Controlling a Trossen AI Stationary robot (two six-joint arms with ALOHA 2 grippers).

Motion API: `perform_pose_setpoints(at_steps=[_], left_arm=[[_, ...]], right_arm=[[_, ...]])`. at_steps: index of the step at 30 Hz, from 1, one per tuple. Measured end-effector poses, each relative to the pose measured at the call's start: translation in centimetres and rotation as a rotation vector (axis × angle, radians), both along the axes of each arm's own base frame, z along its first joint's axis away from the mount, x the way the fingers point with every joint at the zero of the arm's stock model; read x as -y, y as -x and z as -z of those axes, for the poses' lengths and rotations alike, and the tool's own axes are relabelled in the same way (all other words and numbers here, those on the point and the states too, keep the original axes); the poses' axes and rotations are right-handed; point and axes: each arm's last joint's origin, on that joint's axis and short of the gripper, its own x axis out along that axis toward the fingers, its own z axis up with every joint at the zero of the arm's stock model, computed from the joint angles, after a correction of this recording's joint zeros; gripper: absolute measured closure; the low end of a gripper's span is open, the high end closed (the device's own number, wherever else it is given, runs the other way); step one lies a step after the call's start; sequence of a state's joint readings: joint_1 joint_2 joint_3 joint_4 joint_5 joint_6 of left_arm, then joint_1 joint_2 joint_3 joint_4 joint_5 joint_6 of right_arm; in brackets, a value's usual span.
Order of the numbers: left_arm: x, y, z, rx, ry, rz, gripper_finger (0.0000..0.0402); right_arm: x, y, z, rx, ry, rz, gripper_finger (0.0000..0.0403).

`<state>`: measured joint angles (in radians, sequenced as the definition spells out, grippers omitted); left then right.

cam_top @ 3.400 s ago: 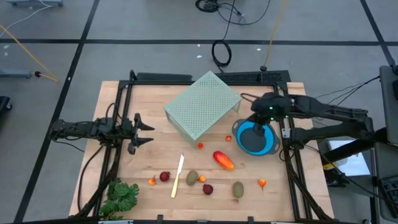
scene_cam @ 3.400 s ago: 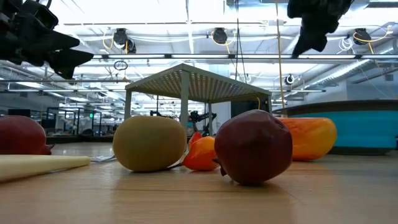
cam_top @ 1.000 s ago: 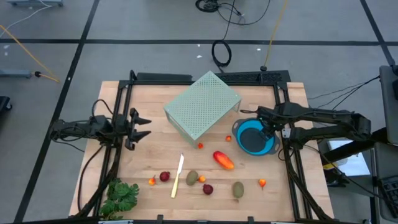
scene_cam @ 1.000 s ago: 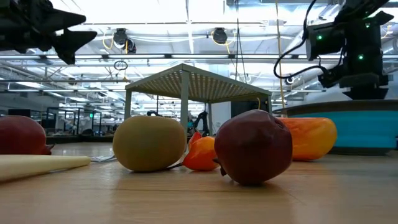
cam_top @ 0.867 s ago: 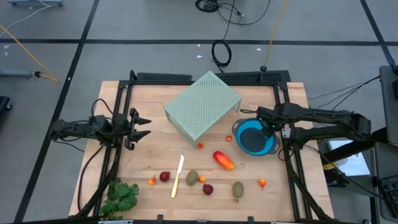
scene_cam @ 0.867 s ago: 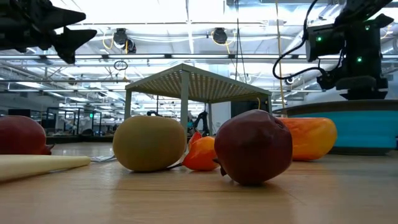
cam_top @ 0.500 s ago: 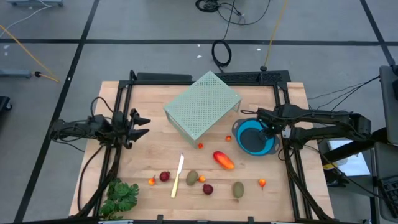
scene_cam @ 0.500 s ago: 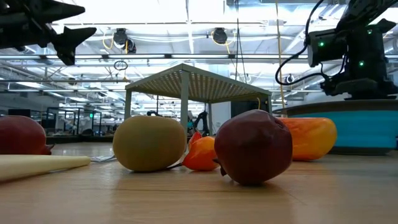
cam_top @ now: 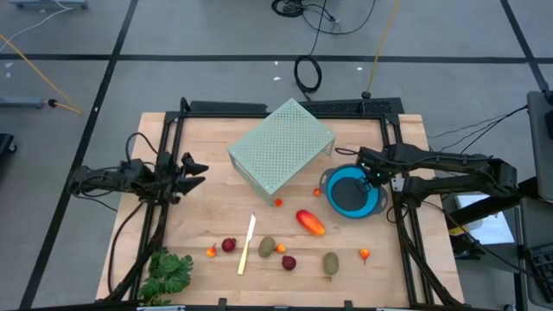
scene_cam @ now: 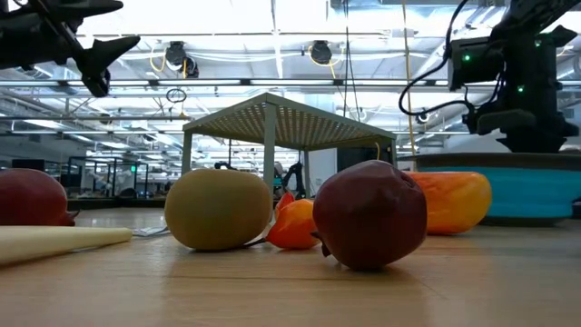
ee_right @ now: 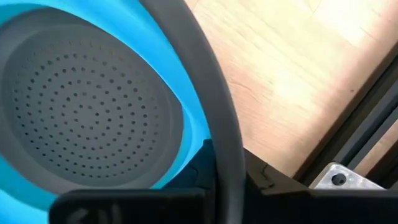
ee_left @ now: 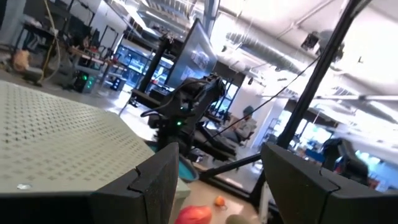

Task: Pick & Place Fruit
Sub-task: Put the blue strainer bowl on the shelf

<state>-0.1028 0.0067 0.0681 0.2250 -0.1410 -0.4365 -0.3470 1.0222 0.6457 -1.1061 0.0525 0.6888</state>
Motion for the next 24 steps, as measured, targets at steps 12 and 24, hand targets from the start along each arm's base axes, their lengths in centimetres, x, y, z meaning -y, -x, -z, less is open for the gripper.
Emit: perform_pose_setpoints(at_steps=[12,24], left_arm=[[-0.1,0.1,-0.2,0.026,0.103,0.011,0.0174],[-0.2,0.1,-0.2,0.029,0.134,-0.018,0.0174]], right_arm=[[-0.3,0.0,-0.9,0.081,-0.067,0.015,0.0393],[-0.7,-0.4,-6.2,0.22,-0.187,-0.054,0.0401]])
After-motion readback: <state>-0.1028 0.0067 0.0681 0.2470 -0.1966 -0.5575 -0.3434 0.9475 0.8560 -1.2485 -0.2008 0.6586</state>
